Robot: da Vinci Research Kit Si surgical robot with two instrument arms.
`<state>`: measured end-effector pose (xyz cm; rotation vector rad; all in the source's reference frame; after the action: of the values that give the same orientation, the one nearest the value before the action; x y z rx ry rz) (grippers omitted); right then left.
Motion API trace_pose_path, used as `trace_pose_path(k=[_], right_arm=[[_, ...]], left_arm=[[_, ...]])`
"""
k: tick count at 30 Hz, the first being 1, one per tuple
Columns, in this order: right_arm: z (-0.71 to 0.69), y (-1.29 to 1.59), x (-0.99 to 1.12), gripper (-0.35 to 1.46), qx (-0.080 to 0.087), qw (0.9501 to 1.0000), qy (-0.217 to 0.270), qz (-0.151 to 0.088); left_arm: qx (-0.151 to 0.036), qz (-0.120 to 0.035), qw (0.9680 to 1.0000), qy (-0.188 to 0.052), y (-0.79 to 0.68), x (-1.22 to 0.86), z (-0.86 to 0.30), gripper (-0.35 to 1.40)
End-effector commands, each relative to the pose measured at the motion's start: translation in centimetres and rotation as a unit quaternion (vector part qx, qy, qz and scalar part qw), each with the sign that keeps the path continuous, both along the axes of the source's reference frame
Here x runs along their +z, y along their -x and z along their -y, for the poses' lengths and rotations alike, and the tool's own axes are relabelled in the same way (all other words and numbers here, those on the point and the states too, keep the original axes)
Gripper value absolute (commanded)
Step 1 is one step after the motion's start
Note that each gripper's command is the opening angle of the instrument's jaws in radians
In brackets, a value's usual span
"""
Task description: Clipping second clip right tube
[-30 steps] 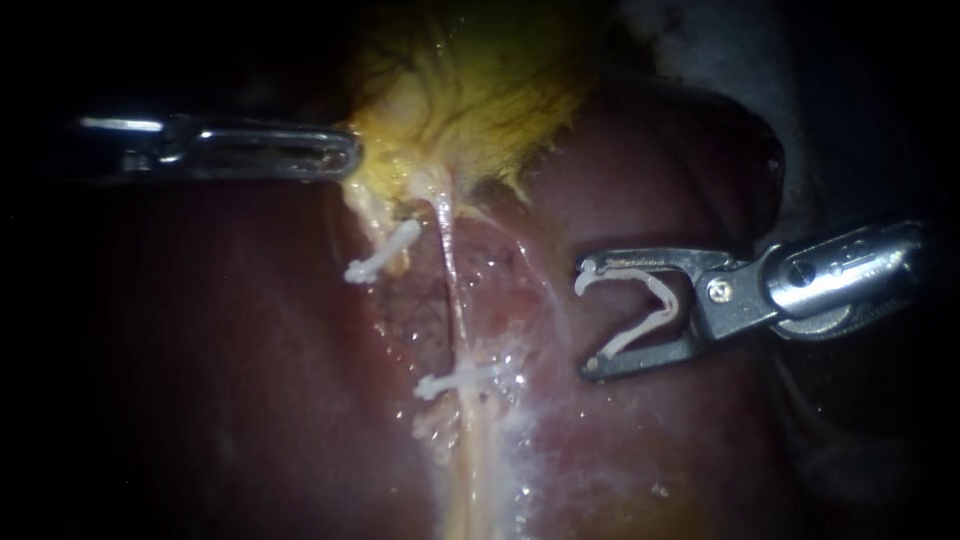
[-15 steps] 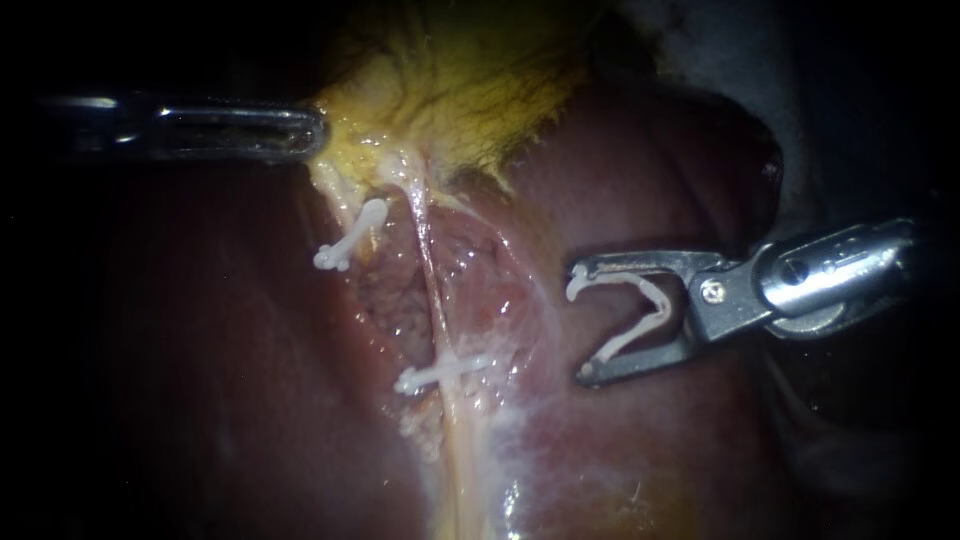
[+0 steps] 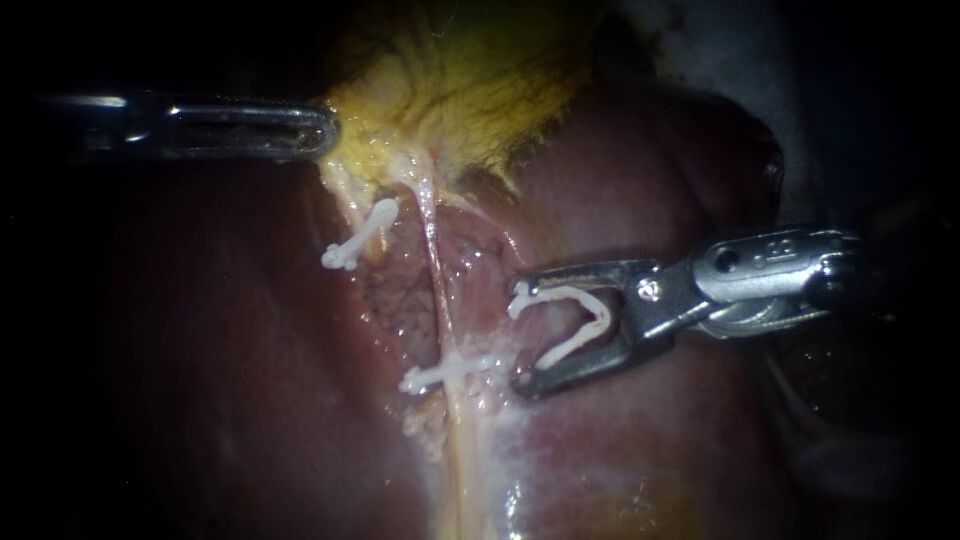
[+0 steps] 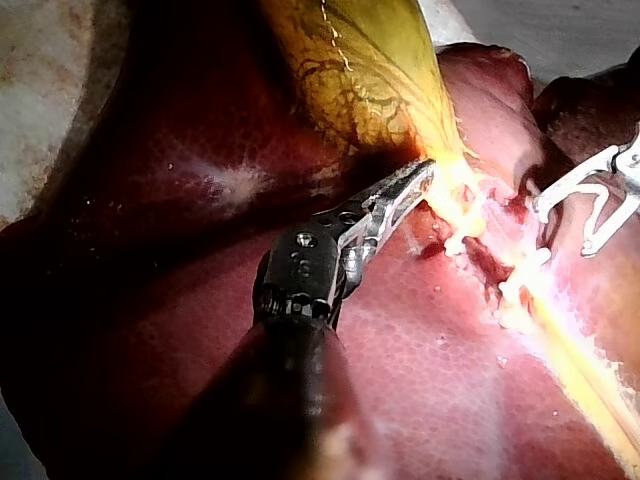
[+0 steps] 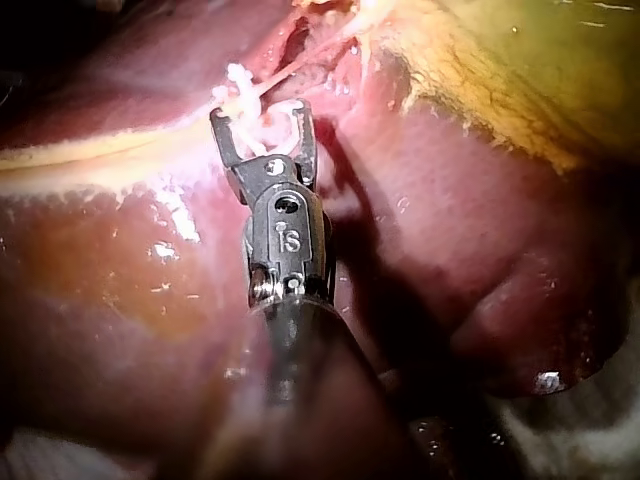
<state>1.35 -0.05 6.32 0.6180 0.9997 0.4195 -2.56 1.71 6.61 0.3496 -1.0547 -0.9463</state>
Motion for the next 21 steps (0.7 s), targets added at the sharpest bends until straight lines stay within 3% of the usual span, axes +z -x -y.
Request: trace_pose_path(k=[1, 8, 15, 21], right_arm=[[0.0, -0.01, 0.03, 0.55, 0.002, 1.0, -0.005, -0.001], [-0.02, -0.15, 0.25, 0.55, 0.022, 0.998, -0.059, -0.003], [0.08, -0.32, 0.52, 0.54, 0.023, 0.9954, -0.093, 0.002], [0.13, -0.48, 0.65, 0.53, 0.034, 0.989, -0.141, -0.031]], left_arm=[[-0.001, -0.001, 1.0, 0.0, 0.0, -0.01, 0.0, -0.35], [0.001, -0.001, 1.0, 0.002, 0.03, -0.03, 0.02, -0.35], [0.001, 0.0, 1.0, 0.002, 0.04, -0.04, 0.03, -0.35], [0.001, -0.001, 1.0, 0.002, 0.05, -0.04, 0.04, -0.35]])
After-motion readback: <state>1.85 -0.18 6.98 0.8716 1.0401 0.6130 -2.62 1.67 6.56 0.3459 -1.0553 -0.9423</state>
